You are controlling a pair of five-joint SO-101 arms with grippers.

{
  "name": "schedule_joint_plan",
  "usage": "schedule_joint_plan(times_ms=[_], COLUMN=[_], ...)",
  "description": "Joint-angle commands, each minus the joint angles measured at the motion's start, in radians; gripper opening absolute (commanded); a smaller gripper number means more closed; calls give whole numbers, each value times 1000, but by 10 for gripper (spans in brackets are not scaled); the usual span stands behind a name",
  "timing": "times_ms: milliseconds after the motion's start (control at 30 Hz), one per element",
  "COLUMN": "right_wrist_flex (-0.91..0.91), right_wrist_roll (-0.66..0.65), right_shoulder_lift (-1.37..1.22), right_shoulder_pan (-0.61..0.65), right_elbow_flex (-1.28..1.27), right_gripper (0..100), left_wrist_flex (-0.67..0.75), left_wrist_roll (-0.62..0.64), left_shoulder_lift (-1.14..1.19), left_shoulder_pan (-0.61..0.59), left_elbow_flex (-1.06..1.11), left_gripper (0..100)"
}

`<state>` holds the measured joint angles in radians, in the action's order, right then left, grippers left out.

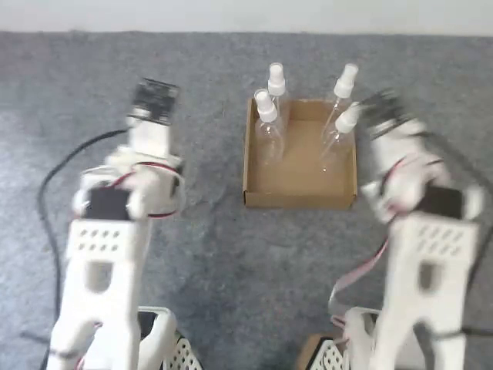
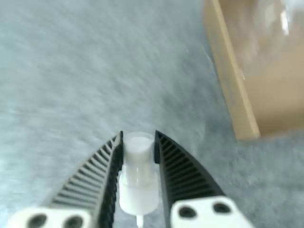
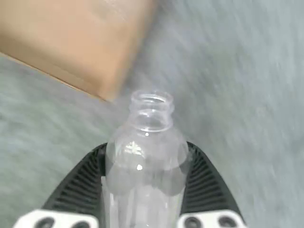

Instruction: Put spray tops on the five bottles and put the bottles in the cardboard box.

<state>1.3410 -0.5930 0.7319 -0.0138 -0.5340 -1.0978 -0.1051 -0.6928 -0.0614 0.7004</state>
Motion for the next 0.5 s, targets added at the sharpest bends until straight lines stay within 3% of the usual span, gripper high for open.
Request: schedule_joint_plan(times_ms=[0,167,333,467], right_wrist_flex=[-81,-142,-294,-441], right_wrist_roll=[120,264,275,275], right_shoulder_lift=[211,222,171,185], right_shoulder_pan=[315,610,768,872], right_elbow_flex=[-146,-184,-245,-351], right_gripper=[6,6,6,6], left_wrist_flex=[-72,-86,-68,-28], left_wrist_roll=[34,98,178,316], left_shoulder_lift=[-229,-442,-554,-574], left_shoulder_pan=[-72,-92,-87,-86], left_elbow_flex=[-111,-163,-248,-272], left_gripper=[12,12,12,12])
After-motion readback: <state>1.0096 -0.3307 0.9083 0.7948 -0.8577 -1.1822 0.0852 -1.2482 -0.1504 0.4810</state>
